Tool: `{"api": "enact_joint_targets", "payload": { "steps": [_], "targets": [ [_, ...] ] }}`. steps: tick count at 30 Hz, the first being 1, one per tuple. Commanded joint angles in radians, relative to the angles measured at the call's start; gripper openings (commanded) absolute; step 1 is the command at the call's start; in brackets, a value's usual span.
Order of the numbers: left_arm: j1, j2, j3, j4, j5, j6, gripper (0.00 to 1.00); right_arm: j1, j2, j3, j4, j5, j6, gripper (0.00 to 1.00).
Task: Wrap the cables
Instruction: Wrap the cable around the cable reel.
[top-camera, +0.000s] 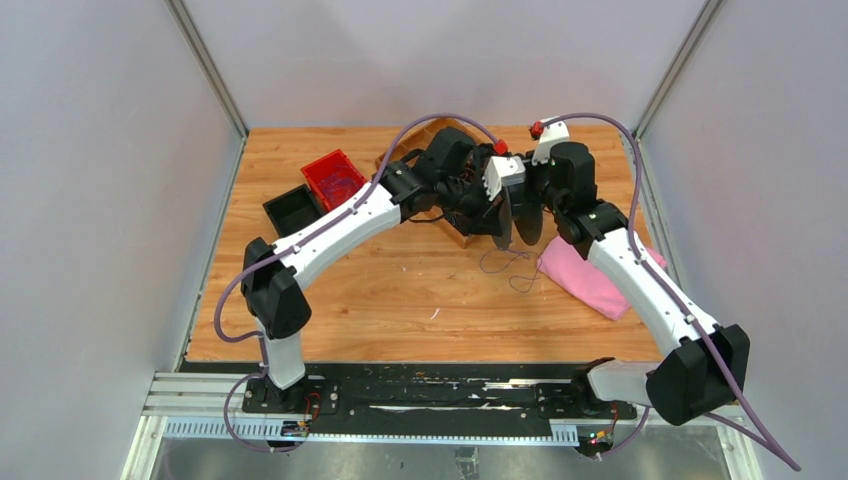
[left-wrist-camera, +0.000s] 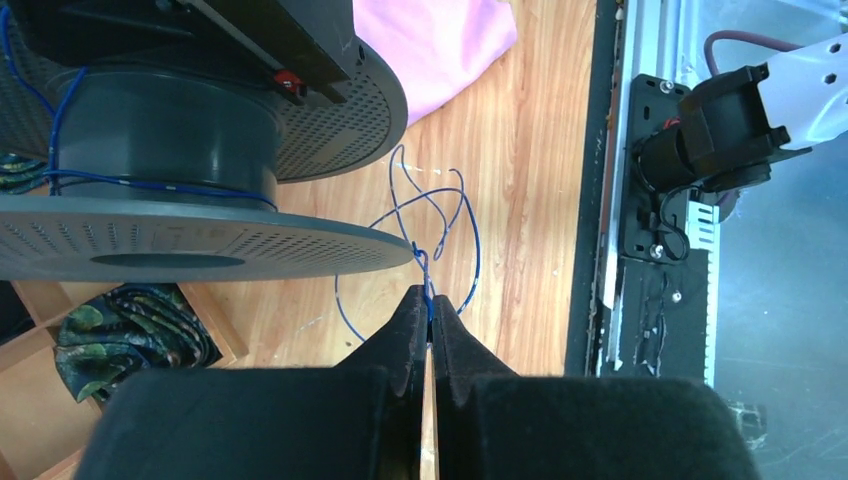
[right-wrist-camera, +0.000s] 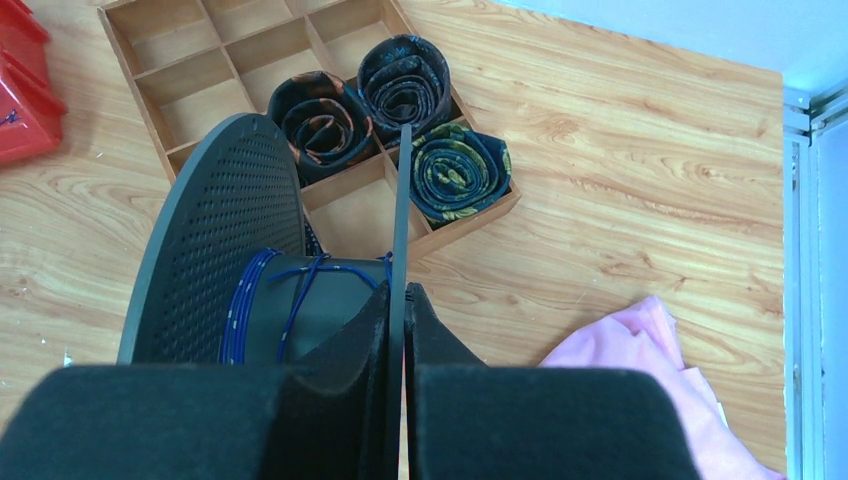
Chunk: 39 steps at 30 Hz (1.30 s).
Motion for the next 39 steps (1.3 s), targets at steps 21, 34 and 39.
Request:
{"api": "enact_joint_targets", "payload": {
  "steps": [21, 34, 39],
  "targets": [
    [0.047, 0.008, 0.059, 0.102, 0.162, -0.116, 0.02, 0.027, -0.011, -0.014, 0.051, -0.029, -0.059, 0.01],
    [0.126, 0.050, 0.114, 0.051, 0.138, -0.130, 0.04, 0.027, -0.071, -0.088, 0.077, -0.188, -0.172, 0.01],
    [0.140, 0.047, 0.107, 0.015, 0.121, -0.102, 0.05, 0.028, -0.095, -0.104, 0.072, -0.211, -0.207, 0.00]
  ]
}}
